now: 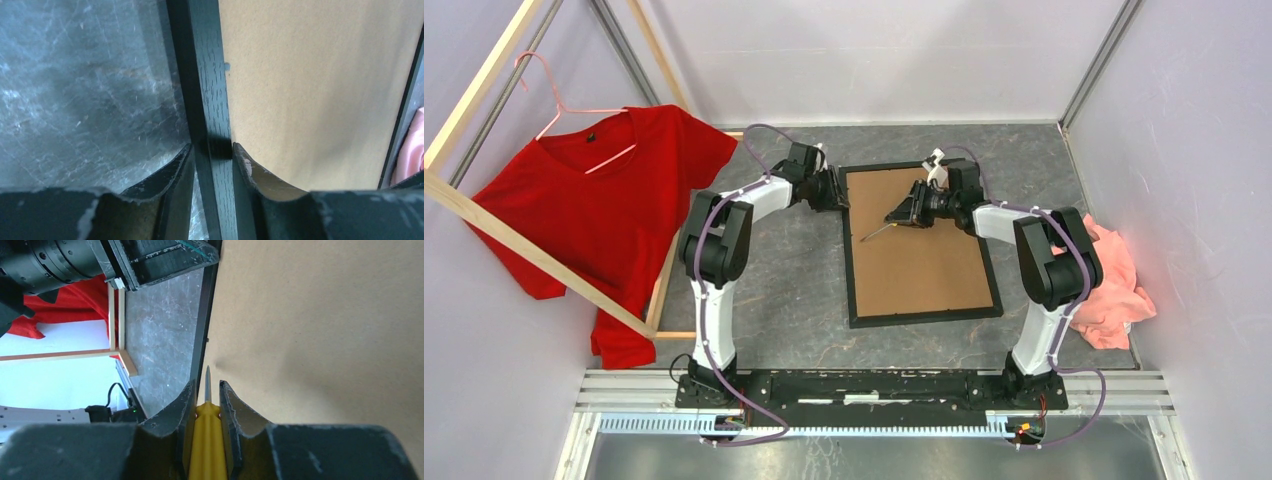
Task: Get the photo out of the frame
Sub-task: Adjust the photo frame at the center of the board, then release the photo frame item from the photo frame.
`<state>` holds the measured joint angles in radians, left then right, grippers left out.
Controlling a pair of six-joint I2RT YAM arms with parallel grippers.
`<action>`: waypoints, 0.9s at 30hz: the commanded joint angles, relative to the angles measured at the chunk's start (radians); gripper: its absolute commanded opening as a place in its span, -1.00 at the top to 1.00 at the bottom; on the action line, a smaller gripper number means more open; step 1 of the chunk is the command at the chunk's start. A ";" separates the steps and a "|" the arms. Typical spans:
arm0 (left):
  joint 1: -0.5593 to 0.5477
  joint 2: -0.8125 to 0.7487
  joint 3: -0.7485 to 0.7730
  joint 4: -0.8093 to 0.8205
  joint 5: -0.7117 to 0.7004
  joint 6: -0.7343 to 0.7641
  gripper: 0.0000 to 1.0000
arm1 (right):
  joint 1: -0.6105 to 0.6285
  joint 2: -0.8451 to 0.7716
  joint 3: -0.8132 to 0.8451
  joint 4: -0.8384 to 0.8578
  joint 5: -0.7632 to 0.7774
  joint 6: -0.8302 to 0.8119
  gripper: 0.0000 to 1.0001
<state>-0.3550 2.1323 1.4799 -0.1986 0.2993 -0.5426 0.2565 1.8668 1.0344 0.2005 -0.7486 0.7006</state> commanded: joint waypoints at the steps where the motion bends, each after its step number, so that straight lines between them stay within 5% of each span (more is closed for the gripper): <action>1: 0.007 -0.058 -0.046 -0.070 0.076 0.033 0.18 | 0.012 0.017 0.001 0.162 -0.078 0.093 1.00; 27: -0.031 -0.137 -0.215 0.035 0.126 0.014 0.14 | 0.015 0.123 0.034 0.182 0.000 0.084 1.00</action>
<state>-0.3737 2.0323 1.2922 -0.1822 0.4278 -0.5377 0.2668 1.9652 1.0340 0.3500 -0.7685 0.8024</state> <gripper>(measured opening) 0.437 0.247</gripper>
